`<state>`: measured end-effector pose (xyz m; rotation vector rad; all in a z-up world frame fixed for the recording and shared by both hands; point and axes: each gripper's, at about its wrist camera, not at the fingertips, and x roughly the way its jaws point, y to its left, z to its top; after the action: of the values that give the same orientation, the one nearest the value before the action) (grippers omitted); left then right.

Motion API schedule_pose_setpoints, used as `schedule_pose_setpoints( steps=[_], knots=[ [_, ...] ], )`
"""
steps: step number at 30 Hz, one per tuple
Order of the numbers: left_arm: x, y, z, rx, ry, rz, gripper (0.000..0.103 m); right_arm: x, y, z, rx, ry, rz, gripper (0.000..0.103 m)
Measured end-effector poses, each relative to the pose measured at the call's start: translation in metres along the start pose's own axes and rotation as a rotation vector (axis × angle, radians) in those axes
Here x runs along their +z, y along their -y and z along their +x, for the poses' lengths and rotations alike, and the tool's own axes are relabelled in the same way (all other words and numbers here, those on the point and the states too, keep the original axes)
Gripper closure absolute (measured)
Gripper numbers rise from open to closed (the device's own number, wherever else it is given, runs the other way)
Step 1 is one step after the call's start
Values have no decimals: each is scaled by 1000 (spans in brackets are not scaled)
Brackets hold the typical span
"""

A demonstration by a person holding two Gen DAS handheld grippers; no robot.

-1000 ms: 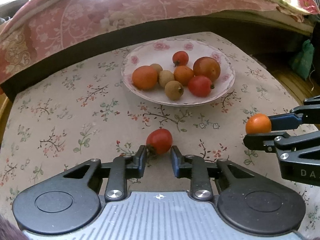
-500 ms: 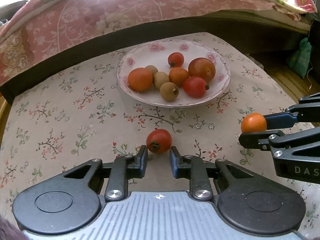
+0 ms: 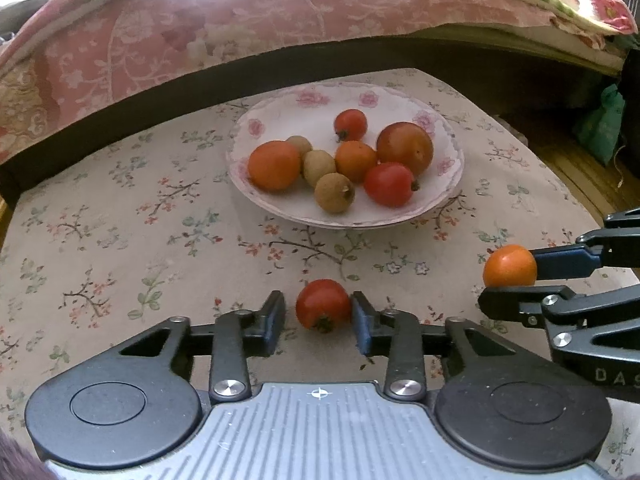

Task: Organize fruits
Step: 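Carry the red tomato and tangerine toward the white plate with both tools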

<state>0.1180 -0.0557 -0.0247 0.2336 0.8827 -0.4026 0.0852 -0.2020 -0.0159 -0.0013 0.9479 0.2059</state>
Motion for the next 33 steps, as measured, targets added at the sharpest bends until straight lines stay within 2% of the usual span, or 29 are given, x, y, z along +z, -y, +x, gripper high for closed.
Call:
schedule_pose_setpoints(
  steps=[6,20,33],
  knots=[
    [-1,4,-5,-10,-1,17,68,2,2,0,-1,7,4,69],
    [9,7,-19,-21,49,29,68,16,2,-7,0,52,8,69],
    [46,1,-16,-8,101,20,68,51,20,0,-4,103,31,69]
  ],
)
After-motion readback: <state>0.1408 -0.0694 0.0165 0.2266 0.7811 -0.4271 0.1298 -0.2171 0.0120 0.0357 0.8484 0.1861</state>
